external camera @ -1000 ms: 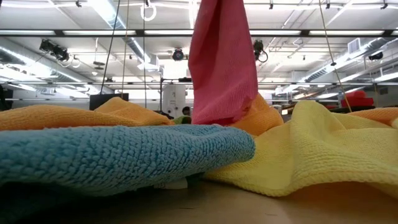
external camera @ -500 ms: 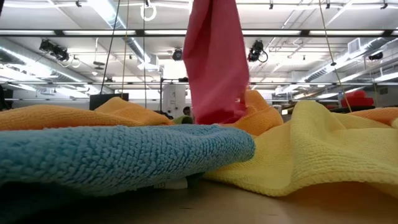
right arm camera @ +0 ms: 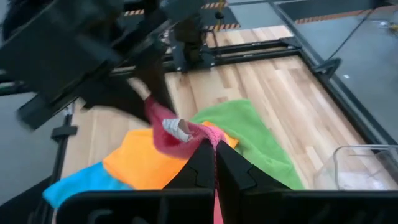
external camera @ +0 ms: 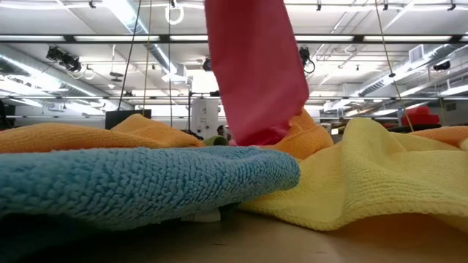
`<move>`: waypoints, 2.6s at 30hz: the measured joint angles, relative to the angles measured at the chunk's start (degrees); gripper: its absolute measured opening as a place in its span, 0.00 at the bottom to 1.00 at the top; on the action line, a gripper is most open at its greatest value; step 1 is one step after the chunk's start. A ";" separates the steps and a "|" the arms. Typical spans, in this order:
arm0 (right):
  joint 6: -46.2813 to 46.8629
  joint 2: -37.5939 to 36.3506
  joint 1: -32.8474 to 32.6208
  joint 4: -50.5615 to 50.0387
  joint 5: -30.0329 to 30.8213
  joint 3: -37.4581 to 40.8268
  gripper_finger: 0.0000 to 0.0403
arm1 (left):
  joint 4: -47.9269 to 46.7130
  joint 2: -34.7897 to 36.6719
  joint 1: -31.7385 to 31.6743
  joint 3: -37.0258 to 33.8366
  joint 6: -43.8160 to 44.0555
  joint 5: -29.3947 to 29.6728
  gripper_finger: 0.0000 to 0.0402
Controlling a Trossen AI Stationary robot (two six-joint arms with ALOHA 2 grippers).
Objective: Fold microfiber towels
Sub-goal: Fold the pink microfiber cloth
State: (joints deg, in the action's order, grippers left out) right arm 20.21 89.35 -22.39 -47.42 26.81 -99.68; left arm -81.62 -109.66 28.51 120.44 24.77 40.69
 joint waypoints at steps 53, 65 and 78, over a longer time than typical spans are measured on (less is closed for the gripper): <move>6.64 -0.14 -15.39 -7.32 -7.25 -5.03 0.01 | 15.49 3.01 2.85 -0.07 -17.94 -17.77 0.54; 5.31 -0.14 -16.88 -9.59 -8.31 -5.29 0.01 | 30.50 3.11 -4.63 -16.35 -25.88 -27.28 0.51; 5.84 -0.14 -17.11 -10.05 -6.79 -5.31 0.01 | 54.65 6.98 -11.76 -41.76 -30.44 -45.32 0.30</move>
State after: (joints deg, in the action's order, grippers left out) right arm 26.04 89.21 -39.51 -57.47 20.02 -104.99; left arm -26.97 -102.68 16.75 78.68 -5.67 -4.64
